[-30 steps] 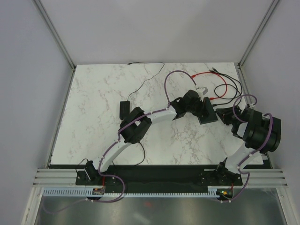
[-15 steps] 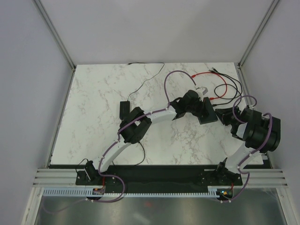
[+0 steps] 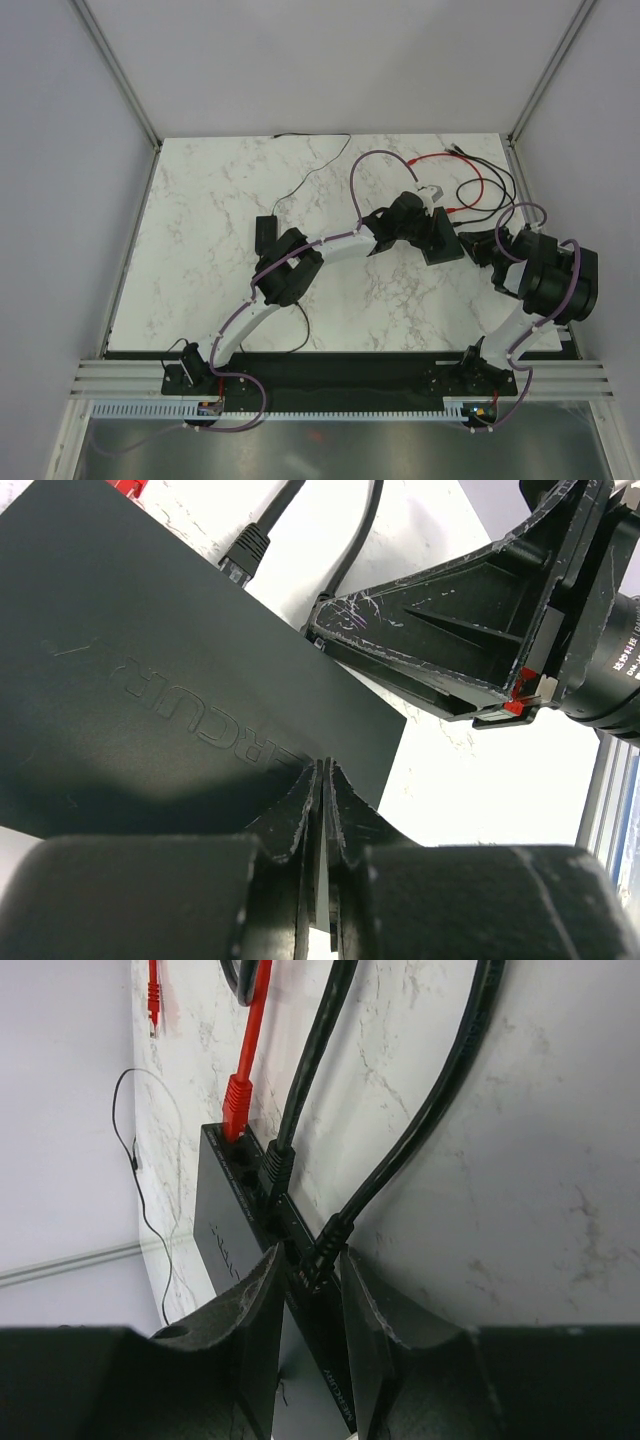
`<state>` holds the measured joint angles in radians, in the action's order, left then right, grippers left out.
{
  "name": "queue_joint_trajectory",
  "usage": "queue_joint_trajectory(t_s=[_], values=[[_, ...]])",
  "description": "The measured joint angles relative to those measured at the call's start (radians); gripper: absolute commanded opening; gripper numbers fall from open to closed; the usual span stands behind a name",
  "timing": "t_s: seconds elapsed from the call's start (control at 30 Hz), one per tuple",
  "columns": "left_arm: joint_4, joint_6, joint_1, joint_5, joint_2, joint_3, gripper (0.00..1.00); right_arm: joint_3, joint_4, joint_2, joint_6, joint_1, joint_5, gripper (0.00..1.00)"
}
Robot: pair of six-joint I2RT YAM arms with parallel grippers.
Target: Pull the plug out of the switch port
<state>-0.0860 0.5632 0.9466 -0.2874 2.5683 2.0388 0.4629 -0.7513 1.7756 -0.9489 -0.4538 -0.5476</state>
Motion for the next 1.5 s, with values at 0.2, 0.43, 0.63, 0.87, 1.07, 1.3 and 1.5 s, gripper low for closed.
queue_joint_trajectory(t_s=[0.2,0.43,0.63,0.87,1.07,1.3,1.5], values=[[0.000,0.000,0.000,0.000,0.000,0.000,0.09,0.007,0.031,-0.016,0.023,0.011,0.018,0.35],[-0.002,0.000,0.000,0.000,-0.001,-0.003,0.09,0.008,0.064,-0.033,0.037,0.030,0.074,0.17],[-0.024,0.012,-0.003,0.007,-0.011,-0.033,0.09,0.005,0.050,-0.033,0.019,0.045,0.098,0.02],[-0.037,0.079,-0.004,0.030,-0.032,-0.075,0.03,-0.026,-0.048,-0.004,-0.050,0.049,0.105,0.00],[-0.019,0.112,0.003,0.069,-0.048,-0.088,0.02,-0.075,-0.207,0.047,-0.137,0.053,0.125,0.00],[0.011,0.129,0.003,0.071,-0.056,-0.087,0.02,-0.106,-0.254,0.038,-0.161,0.066,0.182,0.00],[0.029,0.130,0.004,0.071,-0.056,-0.080,0.02,-0.122,-0.203,-0.026,-0.129,0.082,0.258,0.00]])
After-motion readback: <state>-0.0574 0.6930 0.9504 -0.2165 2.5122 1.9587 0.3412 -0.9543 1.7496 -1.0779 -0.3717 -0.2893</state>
